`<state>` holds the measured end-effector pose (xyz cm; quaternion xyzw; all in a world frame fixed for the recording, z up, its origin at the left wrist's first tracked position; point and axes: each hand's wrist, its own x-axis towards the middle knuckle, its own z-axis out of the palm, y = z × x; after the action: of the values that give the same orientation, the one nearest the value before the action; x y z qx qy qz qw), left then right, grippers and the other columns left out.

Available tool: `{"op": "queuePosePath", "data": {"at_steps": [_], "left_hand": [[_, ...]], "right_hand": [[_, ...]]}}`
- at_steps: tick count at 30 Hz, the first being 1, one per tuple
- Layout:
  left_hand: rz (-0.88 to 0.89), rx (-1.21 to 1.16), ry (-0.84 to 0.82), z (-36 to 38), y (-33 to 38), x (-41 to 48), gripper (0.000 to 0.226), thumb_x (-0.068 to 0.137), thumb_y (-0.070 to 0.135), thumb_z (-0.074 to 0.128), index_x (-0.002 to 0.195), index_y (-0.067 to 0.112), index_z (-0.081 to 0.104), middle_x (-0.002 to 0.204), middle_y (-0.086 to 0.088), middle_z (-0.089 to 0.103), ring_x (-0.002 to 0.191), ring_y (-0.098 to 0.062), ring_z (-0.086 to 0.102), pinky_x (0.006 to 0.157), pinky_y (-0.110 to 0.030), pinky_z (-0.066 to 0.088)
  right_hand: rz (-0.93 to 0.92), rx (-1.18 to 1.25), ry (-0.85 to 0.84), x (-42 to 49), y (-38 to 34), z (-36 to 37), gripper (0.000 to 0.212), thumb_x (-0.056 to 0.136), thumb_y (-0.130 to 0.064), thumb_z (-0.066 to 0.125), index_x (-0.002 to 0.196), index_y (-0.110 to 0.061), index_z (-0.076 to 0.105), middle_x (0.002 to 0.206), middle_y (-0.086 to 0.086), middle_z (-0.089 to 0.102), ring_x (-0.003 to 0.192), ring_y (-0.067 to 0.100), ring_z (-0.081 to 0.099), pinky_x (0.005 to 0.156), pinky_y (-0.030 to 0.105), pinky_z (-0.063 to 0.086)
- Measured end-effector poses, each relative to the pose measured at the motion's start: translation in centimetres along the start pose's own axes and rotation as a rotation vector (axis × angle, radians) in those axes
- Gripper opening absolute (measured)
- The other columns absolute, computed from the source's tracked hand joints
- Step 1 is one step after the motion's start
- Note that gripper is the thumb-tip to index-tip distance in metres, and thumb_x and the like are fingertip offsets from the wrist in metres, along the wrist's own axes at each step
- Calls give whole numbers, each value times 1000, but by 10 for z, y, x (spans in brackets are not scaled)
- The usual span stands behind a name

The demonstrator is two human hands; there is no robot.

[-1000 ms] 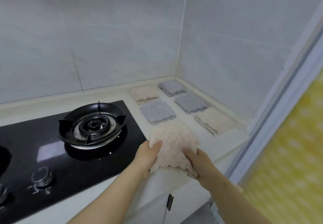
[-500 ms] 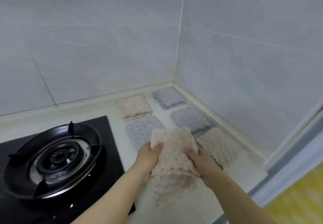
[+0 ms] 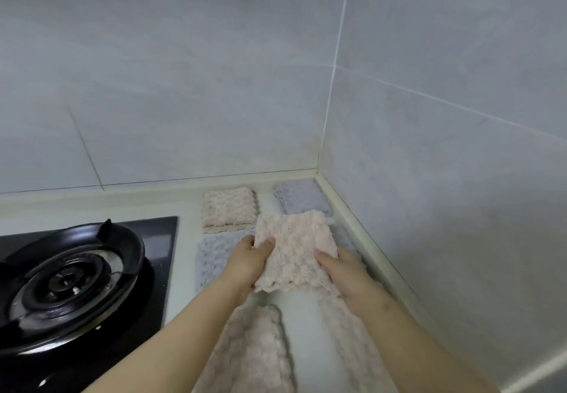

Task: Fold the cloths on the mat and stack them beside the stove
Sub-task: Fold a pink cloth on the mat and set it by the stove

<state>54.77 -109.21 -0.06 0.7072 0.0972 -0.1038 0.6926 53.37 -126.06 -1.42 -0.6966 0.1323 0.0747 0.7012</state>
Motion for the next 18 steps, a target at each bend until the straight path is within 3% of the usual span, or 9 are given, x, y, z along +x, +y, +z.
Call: {"op": "queuePosePath", "data": {"at_steps": [3,8,14,18], "left_hand": [[19,11,50,11,9,12,13,96,30,49,101,19,45,89,5,58,77,-13,58,67,-28,49],[-49,16,133,23,20,45,15,97,28,48,84,19,46,85,-5,56,79,-24,55,70,-35,44],[-84,76,165,35,42,107,21,97,21,47,79,11,42,58,-4,41,43,-14,32,34,-16,24],[-124,73,172,47,46,159,16,96,18,47,84,9,42,56,-5,41,42,-15,32,40,-17,25]], "right_hand": [[-33,-5,-49,21,-9,-7,20,95,-14,52,113,-15,62,98,1,69,86,13,67,62,19,55],[-16,-31,-52,58,-22,-12,28,95,-13,51,121,-6,58,109,8,66,92,21,66,68,25,55],[-53,-84,42,123,-44,-17,21,93,-10,51,113,-12,57,107,8,64,91,24,62,70,28,52],[-48,-208,159,175,-44,-15,28,92,-12,52,118,-6,58,113,11,64,98,27,62,78,28,50]]}}
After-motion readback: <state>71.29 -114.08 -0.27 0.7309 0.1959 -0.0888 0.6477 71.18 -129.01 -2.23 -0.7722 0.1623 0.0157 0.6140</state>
